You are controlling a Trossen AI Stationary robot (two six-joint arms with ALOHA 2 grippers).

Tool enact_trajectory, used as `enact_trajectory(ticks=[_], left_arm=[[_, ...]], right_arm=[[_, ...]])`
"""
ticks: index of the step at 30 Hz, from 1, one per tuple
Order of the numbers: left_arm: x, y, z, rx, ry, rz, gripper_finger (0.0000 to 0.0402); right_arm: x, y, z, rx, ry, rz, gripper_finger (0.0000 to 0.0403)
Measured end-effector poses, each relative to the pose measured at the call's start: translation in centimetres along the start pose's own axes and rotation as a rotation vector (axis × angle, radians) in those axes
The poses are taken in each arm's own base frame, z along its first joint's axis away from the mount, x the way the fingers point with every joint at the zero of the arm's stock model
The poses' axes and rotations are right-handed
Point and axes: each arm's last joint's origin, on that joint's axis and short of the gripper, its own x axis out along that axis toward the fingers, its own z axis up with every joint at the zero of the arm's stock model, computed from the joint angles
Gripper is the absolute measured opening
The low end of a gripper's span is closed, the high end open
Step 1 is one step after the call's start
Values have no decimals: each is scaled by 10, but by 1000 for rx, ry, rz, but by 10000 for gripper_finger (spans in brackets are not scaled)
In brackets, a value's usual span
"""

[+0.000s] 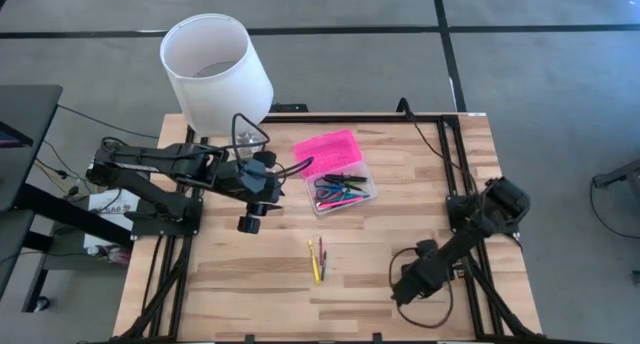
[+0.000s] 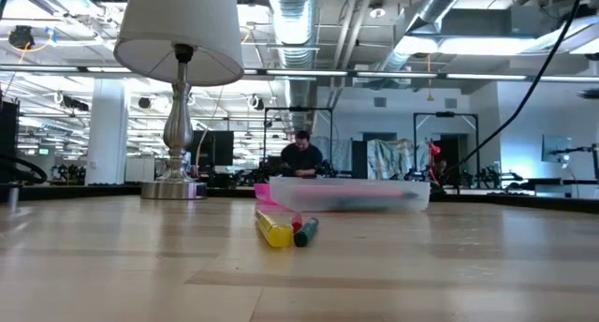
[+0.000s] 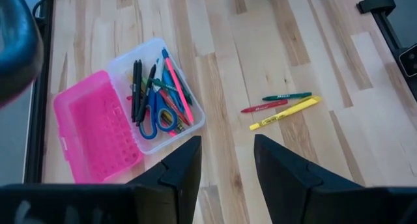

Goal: Pick & place school supplies into a supply box
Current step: Put the yellow pencil into the pink supply box

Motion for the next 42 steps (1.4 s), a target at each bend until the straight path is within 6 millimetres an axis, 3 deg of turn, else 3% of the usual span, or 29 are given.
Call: enact_trajectory(ticks=[6, 13, 24, 29, 37, 42], left_arm=[[2, 1, 1, -10, -4, 8, 137], [3, 3, 2, -45, -9, 6, 137], [3, 5, 2, -86, -10, 20, 137], [3, 7, 2, -90, -9, 50, 137], [4, 13, 1, -117, -10, 67, 137], [4, 14, 1, -147, -11, 69, 137]], right_arm=[[5, -27, 3, -17, -39, -20, 111], [30, -41, 14, -100, 27, 101, 110], [21, -67, 32, -114, -36, 163, 111], [19, -72, 38, -117, -108, 157, 111], [38, -70, 47, -130, -97, 187, 111], [38, -70, 51, -148, -99, 187, 111]])
